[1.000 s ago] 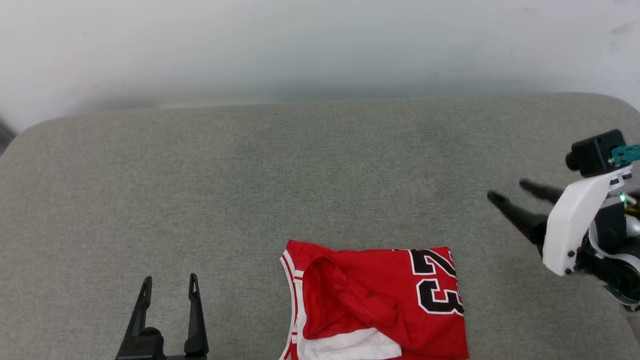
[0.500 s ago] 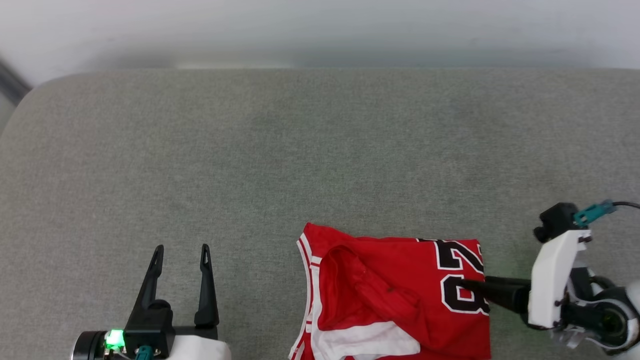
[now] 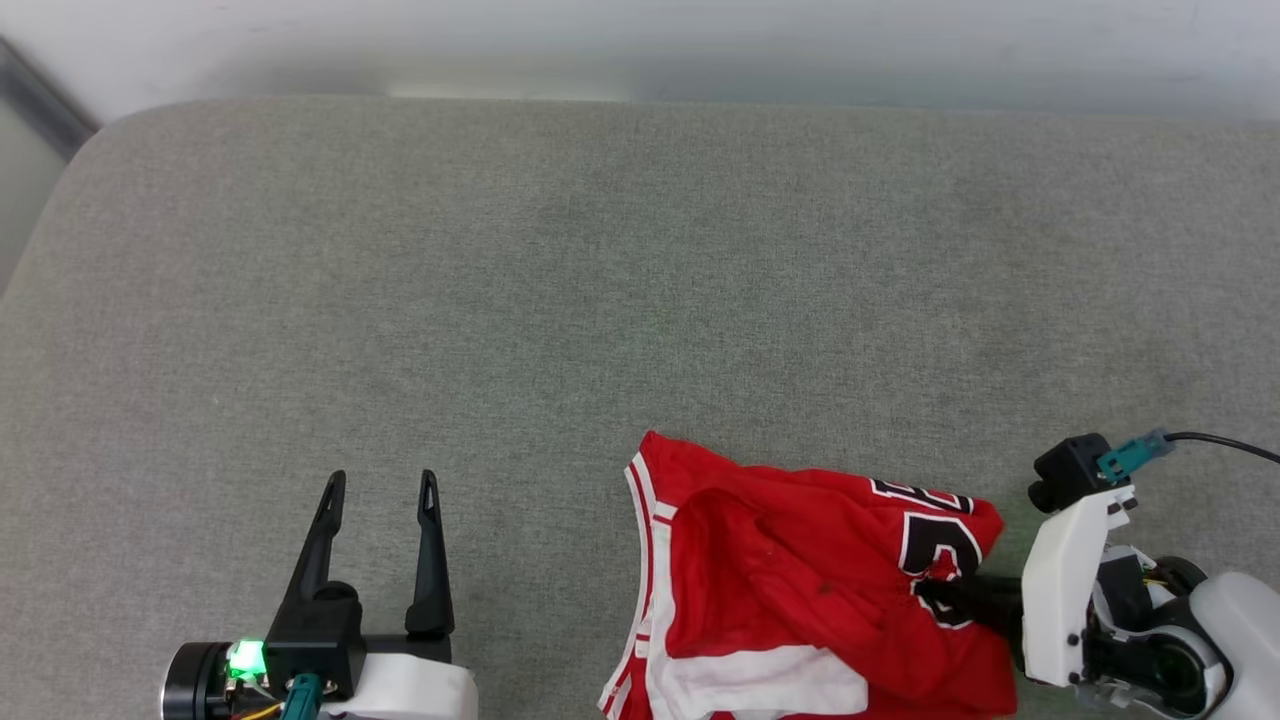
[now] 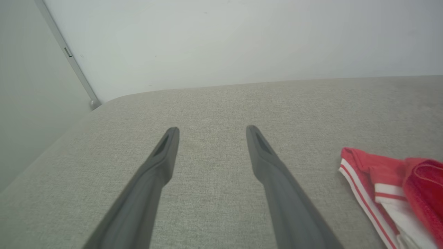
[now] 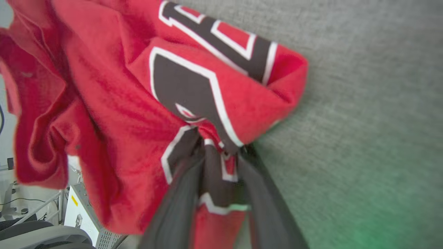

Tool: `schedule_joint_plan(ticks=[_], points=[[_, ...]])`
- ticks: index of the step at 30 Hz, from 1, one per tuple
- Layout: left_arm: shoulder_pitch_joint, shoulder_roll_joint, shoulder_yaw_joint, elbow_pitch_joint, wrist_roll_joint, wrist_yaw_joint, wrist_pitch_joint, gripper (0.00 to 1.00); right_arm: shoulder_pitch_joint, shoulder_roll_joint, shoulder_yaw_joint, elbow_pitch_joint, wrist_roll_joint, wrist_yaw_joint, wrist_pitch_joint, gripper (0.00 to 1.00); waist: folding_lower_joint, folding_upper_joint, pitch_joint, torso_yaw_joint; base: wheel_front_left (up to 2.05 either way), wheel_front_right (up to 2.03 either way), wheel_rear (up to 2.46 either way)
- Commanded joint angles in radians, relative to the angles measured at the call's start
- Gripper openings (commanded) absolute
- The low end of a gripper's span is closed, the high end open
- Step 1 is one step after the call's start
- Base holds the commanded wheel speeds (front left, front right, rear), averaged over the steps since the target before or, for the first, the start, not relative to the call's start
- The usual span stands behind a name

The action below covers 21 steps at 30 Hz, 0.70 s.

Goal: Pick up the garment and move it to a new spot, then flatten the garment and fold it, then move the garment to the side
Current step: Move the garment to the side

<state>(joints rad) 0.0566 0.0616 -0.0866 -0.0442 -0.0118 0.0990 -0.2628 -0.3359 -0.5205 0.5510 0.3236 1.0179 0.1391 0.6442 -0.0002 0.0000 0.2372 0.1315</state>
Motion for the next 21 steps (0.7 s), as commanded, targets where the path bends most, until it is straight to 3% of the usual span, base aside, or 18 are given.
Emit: schedule_joint_plan(ticks=[1,8,9,12,21], points=[[0.009,0.0,0.005,0.003,0.001,0.005,-0.003,1.0,0.026,0.032,0.062,0.038,-0.015,-0.013,-0.02,0.0,0.0002,0.0,-0.012,-0.003,0.0,0.0,0.0],[0.058,-0.002,0.009,0.001,0.0,0.01,-0.002,1.0,-0.102,-0.059,0.117,-0.089,-0.018,-0.009,-0.144,0.0,0.0002,0.0,-0.093,-0.043,0.0,0.0,0.0],[0.082,-0.003,0.017,-0.014,-0.003,0.023,-0.002,1.0,-0.178,-0.125,0.165,-0.194,-0.035,-0.009,-0.155,0.0,0.0002,0.0,-0.119,-0.101,0.0,0.0,0.0],[0.087,-0.004,0.026,-0.023,-0.009,0.03,-0.003,1.0,-0.223,-0.166,0.184,-0.258,-0.044,-0.009,-0.146,0.0,0.0002,0.0,-0.114,-0.155,0.0,0.0,0.0],[0.054,0.004,0.057,-0.056,-0.001,0.035,-0.002,1.0,-0.315,-0.288,0.159,-0.299,-0.101,-0.009,-0.149,0.0,0.0002,0.0,-0.032,-0.299,0.0,0.0,0.0]])
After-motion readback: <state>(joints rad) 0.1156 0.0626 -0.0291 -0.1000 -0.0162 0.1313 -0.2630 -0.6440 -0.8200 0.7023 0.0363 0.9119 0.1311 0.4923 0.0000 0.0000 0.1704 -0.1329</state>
